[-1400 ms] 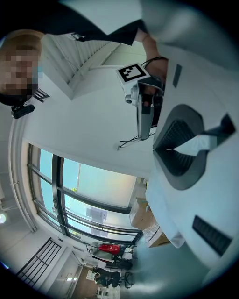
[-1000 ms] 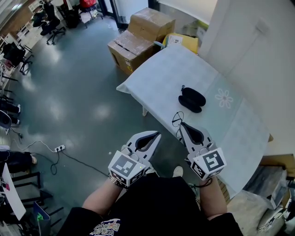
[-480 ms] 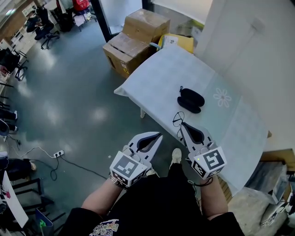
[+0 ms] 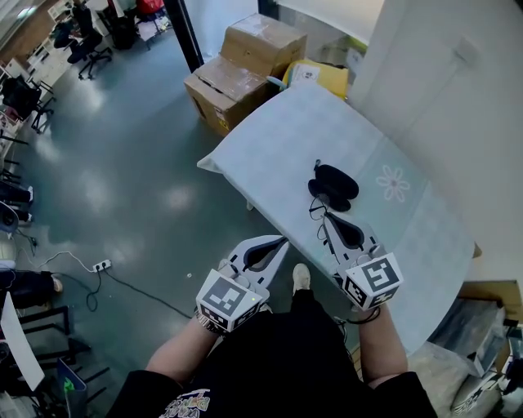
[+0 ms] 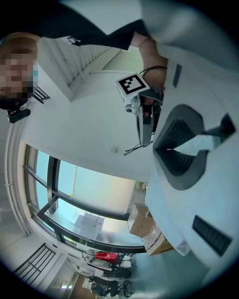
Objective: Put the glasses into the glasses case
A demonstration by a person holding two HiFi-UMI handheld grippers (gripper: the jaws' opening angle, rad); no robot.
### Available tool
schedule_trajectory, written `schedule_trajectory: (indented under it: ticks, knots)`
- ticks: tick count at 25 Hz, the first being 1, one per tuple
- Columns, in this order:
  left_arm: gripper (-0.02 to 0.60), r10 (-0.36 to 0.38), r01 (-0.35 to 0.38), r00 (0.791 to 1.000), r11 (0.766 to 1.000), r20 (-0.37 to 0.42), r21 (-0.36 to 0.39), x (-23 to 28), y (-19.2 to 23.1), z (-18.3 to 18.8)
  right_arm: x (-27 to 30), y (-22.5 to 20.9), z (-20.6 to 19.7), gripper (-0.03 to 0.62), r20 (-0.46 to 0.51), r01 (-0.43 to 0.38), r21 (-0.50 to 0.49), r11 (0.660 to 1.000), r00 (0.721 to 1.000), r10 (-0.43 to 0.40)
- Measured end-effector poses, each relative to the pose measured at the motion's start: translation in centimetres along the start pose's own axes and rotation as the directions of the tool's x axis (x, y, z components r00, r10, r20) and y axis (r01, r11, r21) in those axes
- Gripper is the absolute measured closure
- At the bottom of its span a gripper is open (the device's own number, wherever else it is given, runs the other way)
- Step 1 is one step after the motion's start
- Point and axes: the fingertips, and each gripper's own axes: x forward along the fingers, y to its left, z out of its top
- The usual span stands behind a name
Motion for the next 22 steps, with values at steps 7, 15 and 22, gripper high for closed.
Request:
schedule_trajectory:
  ticks: [7, 15, 22]
  knots:
    - [0.554, 0.016, -0.016, 1.000, 1.000, -0.016, -0.015, 3.5, -0.2, -0.2, 0.5, -5.3, -1.4, 0.568, -0.045, -0.001, -0.016, 1.000, 0.999, 0.001]
    - [0.554, 0.016, -0.017, 0.999, 0.999, -0.033, -0.031, 7.3, -0.8, -0.6, 1.4, -10.4, -3.8, 0.568, -0.127, -0.027, -0.058, 0.998, 0.992, 0.019]
    - [0.554, 0.013, -0.014, 0.999, 1.000, -0.053, -0.011, 9.8, -0.9, -1.3, 3.2, -13.6, -6.1, 0.568, -0.209, -0.081, -0.097, 0.992, 0.976, 0.060]
